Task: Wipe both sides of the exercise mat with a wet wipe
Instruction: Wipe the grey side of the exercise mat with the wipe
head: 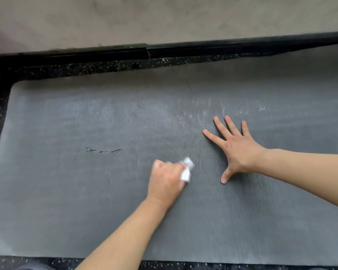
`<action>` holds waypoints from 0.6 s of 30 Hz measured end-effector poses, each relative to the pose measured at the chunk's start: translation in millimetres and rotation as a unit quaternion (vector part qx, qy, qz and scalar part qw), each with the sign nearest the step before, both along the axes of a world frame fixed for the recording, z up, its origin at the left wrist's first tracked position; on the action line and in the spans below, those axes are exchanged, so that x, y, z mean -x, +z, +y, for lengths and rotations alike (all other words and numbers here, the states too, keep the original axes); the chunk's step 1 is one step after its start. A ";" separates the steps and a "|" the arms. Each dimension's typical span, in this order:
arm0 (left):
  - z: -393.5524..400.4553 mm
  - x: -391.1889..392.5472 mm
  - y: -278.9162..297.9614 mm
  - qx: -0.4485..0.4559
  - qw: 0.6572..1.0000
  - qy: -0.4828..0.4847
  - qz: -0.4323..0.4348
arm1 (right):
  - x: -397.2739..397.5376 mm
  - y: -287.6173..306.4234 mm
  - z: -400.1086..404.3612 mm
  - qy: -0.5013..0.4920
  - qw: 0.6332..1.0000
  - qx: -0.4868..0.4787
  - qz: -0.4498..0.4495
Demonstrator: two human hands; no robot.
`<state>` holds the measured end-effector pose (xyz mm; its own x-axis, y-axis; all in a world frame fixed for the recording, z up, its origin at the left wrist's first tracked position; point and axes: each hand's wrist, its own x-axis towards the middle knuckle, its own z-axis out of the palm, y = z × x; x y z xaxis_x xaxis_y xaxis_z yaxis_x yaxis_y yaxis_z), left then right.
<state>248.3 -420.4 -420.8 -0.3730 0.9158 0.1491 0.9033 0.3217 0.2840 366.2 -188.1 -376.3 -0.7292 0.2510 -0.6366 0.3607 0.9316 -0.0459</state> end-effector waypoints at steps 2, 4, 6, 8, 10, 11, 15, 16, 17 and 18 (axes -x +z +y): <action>12.2 10.7 6.9 -0.004 0.995 0.089 -0.044 | -0.4 1.0 0.3 -0.001 1.000 0.001 -0.005; 16.2 -21.7 7.6 0.027 0.998 -0.007 -0.055 | 0.7 4.0 -1.0 0.008 1.000 -0.005 -0.007; 15.2 -53.5 3.7 0.064 0.969 -0.239 0.004 | 7.0 12.2 -1.8 0.013 1.000 -0.012 0.004; 26.2 -33.0 4.2 0.060 0.954 -0.291 0.038 | 20.1 24.2 5.4 0.008 0.999 -0.002 0.042; 41.0 16.7 0.3 0.021 0.994 -0.103 0.043 | 42.0 34.6 22.3 -0.012 0.997 -0.001 0.074; 45.5 45.6 1.9 -0.002 0.999 0.024 0.030 | 54.1 38.1 32.4 -0.027 0.997 -0.004 0.066; 51.7 75.8 2.9 -0.039 0.974 0.216 -0.049 | 88.1 31.5 52.7 -0.117 0.993 0.030 -0.019; 57.9 62.4 2.4 -0.037 0.986 0.157 -0.041 | 89.4 25.9 50.1 -0.117 0.992 0.023 -0.034; 62.2 44.6 2.1 -0.024 0.998 0.053 -0.035 | 88.8 20.4 47.0 -0.110 0.993 0.010 -0.040; 63.5 25.3 4.0 0.004 0.996 -0.082 -0.030 | 87.9 16.1 44.9 -0.104 0.994 -0.001 -0.038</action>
